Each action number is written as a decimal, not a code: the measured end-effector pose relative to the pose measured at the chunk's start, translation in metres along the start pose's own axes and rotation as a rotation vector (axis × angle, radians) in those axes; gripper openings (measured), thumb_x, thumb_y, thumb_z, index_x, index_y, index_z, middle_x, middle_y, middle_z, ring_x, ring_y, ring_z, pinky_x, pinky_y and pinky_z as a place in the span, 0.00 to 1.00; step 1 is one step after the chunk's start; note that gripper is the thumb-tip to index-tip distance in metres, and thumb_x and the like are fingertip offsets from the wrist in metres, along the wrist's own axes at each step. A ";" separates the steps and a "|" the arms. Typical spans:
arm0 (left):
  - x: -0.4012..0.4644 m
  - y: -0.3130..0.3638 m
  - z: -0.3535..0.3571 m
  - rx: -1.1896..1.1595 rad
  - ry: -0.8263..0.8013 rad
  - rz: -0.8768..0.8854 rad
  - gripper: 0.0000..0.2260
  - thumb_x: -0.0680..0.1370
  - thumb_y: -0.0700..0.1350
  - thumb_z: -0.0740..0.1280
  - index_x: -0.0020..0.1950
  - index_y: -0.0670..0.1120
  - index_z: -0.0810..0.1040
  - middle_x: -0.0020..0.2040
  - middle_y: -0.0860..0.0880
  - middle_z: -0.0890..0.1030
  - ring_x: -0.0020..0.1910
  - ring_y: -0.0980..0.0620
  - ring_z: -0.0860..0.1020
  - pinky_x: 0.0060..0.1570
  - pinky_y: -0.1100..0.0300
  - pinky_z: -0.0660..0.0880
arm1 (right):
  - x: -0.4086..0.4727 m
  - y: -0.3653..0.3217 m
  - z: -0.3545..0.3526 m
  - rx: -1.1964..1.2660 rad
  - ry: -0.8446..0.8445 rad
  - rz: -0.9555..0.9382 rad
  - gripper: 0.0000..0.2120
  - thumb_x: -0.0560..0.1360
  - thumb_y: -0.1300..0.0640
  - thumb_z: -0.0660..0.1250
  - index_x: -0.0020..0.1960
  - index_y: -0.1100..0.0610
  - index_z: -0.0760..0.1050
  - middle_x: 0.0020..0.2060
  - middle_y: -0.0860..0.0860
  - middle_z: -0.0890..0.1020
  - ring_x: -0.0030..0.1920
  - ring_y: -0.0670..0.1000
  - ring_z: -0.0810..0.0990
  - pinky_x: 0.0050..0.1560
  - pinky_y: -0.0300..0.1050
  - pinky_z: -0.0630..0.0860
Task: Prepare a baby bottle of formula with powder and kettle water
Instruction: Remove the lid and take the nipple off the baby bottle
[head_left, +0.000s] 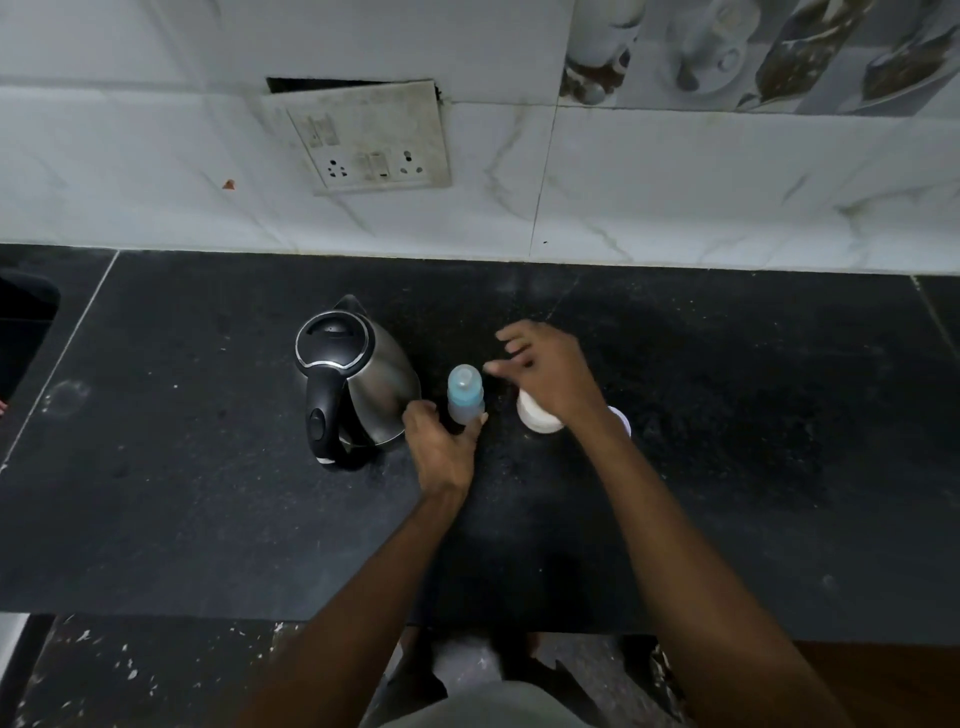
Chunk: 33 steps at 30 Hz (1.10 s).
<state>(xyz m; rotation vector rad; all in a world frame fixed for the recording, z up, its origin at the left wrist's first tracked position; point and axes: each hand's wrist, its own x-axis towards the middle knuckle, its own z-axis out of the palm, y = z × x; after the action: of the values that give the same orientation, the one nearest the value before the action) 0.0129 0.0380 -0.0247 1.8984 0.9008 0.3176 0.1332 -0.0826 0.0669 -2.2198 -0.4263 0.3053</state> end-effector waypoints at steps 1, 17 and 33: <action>-0.006 0.000 0.001 -0.020 0.015 -0.015 0.25 0.70 0.50 0.83 0.55 0.42 0.72 0.51 0.44 0.76 0.49 0.45 0.77 0.51 0.49 0.76 | -0.001 0.008 -0.011 -0.004 0.102 0.015 0.14 0.71 0.58 0.81 0.54 0.58 0.84 0.46 0.56 0.85 0.43 0.52 0.84 0.52 0.52 0.83; -0.022 0.038 0.047 0.002 -0.350 0.228 0.26 0.74 0.43 0.79 0.69 0.46 0.76 0.62 0.49 0.79 0.60 0.52 0.80 0.61 0.50 0.80 | -0.008 0.031 -0.015 -0.648 0.029 0.112 0.13 0.79 0.46 0.70 0.55 0.53 0.85 0.52 0.55 0.85 0.51 0.59 0.84 0.49 0.51 0.78; -0.022 0.046 0.058 -0.120 -0.381 0.238 0.27 0.72 0.42 0.81 0.68 0.49 0.76 0.64 0.50 0.80 0.62 0.54 0.79 0.62 0.67 0.73 | -0.035 0.061 -0.042 -0.450 0.071 -0.004 0.06 0.76 0.56 0.73 0.46 0.56 0.87 0.41 0.55 0.82 0.41 0.58 0.81 0.40 0.49 0.77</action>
<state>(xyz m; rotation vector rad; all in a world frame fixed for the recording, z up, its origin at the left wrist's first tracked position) 0.0514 -0.0274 -0.0110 1.8714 0.3947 0.1387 0.1287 -0.1623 0.0478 -2.6578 -0.4983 0.1350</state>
